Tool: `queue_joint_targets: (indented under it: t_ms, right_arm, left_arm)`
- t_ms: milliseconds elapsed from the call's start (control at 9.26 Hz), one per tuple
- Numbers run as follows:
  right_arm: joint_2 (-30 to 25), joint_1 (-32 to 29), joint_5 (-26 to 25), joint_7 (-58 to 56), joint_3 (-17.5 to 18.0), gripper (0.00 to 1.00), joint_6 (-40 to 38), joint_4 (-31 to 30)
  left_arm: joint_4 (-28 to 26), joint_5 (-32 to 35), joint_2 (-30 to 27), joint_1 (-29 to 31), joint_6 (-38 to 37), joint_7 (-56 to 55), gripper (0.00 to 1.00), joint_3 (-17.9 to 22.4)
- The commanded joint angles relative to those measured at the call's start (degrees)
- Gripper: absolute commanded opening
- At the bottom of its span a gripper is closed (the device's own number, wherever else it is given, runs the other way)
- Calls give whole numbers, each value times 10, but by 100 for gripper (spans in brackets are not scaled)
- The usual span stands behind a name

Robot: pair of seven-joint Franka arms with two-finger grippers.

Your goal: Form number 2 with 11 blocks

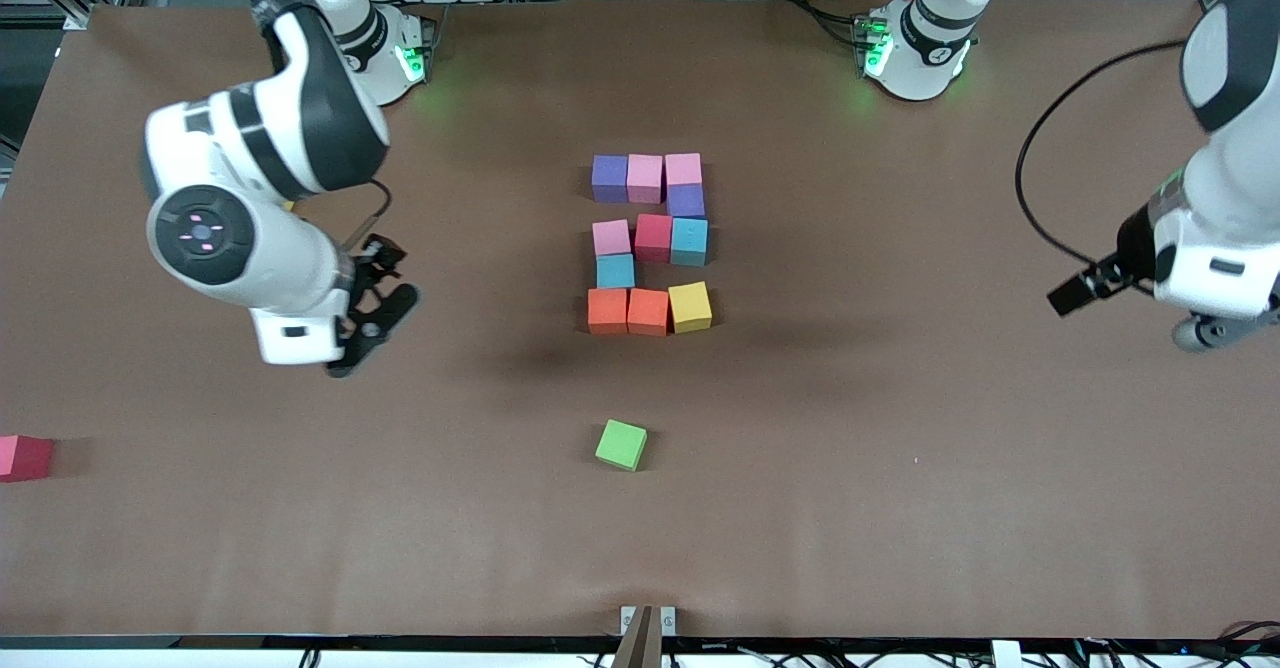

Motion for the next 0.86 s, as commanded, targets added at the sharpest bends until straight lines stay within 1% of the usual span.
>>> queue_joint_targets:
  t_ms: [0,108,216,324,432,540,648,756]
  right_arm:
    - [-32,-4,-7,101,-41,100,-17,-1]
    - [-41,-13,-7,157,-55,100,-22,-1]
    - [-43,-22,-8,163,-68,100,-23,6]
    - [-49,-34,-5,161,-85,100,-27,20]
    - [-52,-37,-8,164,-89,100,-27,21]
    - [-51,-37,-15,172,-101,100,-21,24]
    - [-51,-37,-16,180,-110,100,-23,50]
    - [-51,-38,-16,176,-113,100,-25,58]
  left_arm:
    - [-14,-46,-67,-4,-25,138,100,31]
    - [-11,-55,-72,-7,-39,182,100,35]
    - [-6,-54,-74,-8,-53,219,100,35]
    - [-3,-53,-74,-12,-54,228,100,32]
    - [1,-54,-75,-14,-61,232,100,28]
    - [20,-58,-74,-18,-86,269,100,28]
    - [23,-66,-75,-17,-96,304,100,30]
    - [23,-69,-75,-18,-96,304,100,30]
